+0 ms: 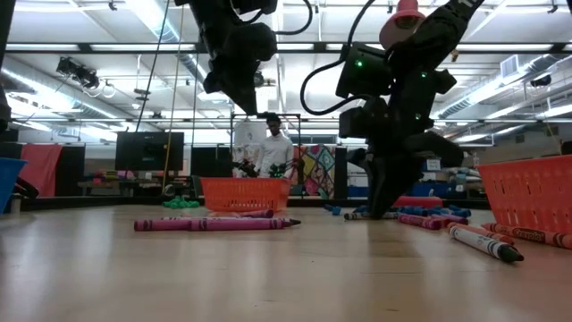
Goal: Sort crayons
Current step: Put the black crayon into the top orange bin
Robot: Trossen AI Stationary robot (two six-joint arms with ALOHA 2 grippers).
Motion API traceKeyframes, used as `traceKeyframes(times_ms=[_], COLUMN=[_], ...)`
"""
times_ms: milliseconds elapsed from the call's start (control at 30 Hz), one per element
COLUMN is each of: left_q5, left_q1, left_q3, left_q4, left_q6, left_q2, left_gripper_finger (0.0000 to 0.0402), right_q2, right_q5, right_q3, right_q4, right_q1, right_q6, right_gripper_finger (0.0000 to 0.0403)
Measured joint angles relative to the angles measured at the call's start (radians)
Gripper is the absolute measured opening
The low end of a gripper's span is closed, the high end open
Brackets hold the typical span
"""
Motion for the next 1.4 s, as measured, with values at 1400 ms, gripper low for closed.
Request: traceKeyframes(times_ms=[1400], left_q5=[0.197], left_q1=[-0.276], left_q3=[-0.188], left_q4=[0.503], left_q6=[-0.124], left_q2=[0.148], left_gripper_finger=[0.0054], right_q2=[-0.408], right_q5=[0.107], right_q3=[0.137], right_q4=[-0.281], right_q1=[-0.034], right_q6=[0.543], right_gripper_finger=[0.0048])
